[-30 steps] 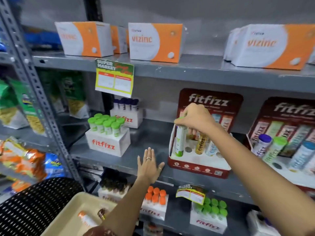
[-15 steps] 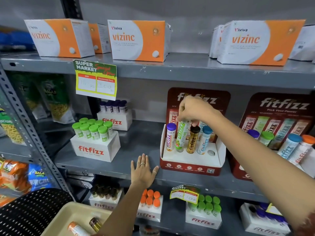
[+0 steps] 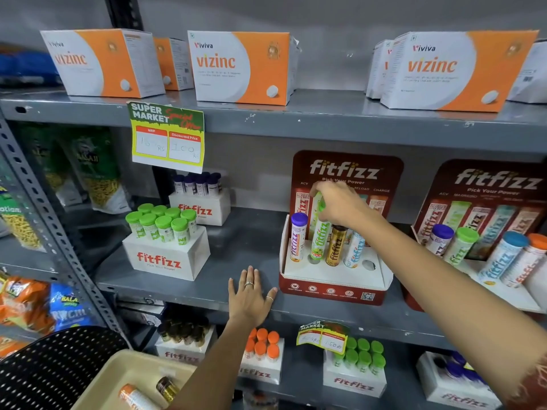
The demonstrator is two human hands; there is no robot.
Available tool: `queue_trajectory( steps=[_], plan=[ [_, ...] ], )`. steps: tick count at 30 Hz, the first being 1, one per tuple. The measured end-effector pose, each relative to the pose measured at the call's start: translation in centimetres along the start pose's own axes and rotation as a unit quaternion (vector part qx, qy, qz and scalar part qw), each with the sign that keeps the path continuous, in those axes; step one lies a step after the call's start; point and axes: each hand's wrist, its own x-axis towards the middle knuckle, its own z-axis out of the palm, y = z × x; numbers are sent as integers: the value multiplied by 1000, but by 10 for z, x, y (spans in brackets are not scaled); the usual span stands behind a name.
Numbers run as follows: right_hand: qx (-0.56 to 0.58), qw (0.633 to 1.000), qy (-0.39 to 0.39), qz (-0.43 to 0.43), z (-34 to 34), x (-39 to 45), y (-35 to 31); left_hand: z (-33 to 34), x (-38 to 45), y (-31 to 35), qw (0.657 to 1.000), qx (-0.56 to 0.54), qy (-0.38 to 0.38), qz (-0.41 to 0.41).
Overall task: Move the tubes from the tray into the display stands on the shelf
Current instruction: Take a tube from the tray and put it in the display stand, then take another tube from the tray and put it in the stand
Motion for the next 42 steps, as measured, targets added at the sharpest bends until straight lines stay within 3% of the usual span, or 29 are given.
queue_trajectory(
  steps=[27, 30, 35, 42],
  plan=[
    [-57, 998, -9, -39, 44, 9, 3, -1, 1, -1, 1000, 0, -3, 4],
    [-81, 993, 22, -78, 46, 4, -7, -5, -5, -3, 1000, -25, -2, 10],
    [-67, 981, 66, -168, 72, -10, -41, -9, -32, -33, 991, -49, 124, -8],
    [-38, 960, -5, -279, 161, -37, -106, 4, -102, -112, 986, -34, 151, -69]
  ],
)
